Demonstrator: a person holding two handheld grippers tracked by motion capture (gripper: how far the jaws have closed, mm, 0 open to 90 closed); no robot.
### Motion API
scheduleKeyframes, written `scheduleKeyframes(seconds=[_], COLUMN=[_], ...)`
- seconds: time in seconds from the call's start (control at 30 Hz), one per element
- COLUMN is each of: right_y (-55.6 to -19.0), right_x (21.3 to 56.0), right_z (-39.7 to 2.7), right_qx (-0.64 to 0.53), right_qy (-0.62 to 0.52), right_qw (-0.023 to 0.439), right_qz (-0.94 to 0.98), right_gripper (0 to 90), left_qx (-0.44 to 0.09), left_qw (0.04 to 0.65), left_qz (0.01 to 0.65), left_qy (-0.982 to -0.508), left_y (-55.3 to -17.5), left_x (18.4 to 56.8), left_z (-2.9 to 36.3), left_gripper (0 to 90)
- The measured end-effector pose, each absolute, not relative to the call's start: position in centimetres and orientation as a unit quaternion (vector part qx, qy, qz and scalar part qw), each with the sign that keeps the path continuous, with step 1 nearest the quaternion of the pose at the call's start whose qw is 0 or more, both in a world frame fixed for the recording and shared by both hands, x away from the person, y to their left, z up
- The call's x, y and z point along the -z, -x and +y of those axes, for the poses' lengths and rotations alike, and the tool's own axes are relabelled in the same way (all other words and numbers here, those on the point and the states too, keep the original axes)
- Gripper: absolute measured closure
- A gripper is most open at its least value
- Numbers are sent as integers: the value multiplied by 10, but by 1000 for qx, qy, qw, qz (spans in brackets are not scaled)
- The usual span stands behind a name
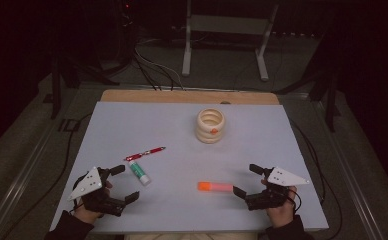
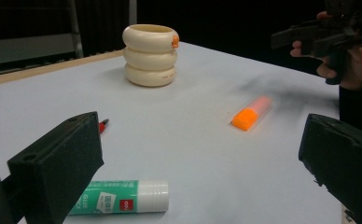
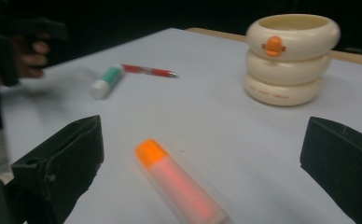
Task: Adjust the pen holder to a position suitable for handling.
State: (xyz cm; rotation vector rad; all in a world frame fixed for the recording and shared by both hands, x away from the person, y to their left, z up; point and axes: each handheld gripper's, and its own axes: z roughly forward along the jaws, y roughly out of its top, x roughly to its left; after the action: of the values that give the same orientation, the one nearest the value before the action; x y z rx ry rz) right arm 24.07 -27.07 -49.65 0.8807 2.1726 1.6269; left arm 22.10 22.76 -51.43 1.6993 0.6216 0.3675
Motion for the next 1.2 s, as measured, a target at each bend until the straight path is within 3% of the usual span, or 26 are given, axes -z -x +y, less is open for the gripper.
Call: scheduleKeyframes(seconds=[0.23,0.67,1.2], right_y=[-240,-232,-250], right_x=[496,476,441], right_z=[-269,-252,-251], right_qx=[-548,-515,-529], right_qy=[-307,-315,-328], right_qw=[122,142,162], right_qz=[769,784,766], right_gripper=[0,0,0], left_qx=[-157,-156,-154], left_qw=[602,605,607], left_qz=[266,270,271], left_qy=[-736,-732,-731], left_y=[-221,-220,-221], left_x=[514,513,513], left_z=[227,227,227], left_gripper=[3,3,3])
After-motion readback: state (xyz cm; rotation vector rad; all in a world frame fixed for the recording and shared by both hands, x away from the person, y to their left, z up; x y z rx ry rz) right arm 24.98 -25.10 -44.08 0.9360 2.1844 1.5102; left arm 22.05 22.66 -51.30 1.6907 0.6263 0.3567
